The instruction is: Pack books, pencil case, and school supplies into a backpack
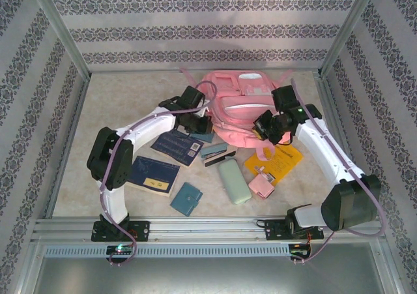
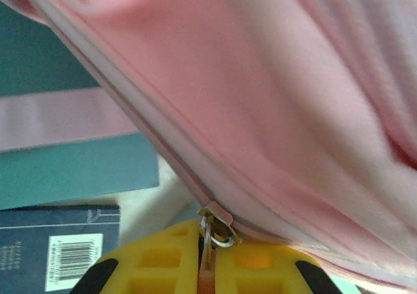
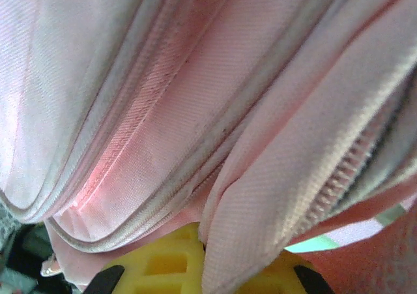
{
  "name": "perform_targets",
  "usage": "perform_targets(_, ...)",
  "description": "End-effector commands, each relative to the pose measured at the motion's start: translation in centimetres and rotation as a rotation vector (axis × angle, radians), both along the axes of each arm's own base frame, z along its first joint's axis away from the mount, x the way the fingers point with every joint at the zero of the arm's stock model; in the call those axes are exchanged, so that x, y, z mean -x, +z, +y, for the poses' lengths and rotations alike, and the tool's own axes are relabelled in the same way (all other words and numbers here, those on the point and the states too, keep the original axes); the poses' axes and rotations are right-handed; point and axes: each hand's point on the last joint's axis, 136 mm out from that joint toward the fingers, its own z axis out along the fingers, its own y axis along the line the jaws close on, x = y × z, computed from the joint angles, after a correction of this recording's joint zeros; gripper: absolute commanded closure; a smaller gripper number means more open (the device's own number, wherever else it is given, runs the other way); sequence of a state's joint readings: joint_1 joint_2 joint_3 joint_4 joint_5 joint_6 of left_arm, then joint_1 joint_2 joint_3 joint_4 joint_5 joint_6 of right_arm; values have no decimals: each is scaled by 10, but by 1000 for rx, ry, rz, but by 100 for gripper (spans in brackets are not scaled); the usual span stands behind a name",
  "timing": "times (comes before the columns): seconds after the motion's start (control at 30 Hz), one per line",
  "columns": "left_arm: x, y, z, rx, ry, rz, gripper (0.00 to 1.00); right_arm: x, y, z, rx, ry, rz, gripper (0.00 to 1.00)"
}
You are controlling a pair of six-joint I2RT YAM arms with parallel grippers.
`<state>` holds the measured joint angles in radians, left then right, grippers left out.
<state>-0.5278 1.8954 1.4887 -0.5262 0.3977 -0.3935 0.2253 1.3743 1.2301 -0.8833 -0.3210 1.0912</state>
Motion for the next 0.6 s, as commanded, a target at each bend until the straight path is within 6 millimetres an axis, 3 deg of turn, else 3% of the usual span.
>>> perform_targets(0.0, -32, -4, 25, -11, 122, 28, 87, -8, 18, -1, 83, 142, -101, 100)
perform_targets(0.13, -42, 18, 30, 29, 161, 7, 57, -26, 36, 18, -21, 177, -185, 100)
perform_targets(0.27, -36, 41, 51, 59, 259, -13, 49, -50, 56, 39, -116, 189, -247, 100)
perform_targets(0.47, -9, 61, 135, -159, 536, -75, 46, -79, 80, 65, -118, 288, -324, 100)
perform_targets(0.57, 2, 84, 167, -249, 616, -159, 44, -89, 90, 90, -128, 391, -372, 100)
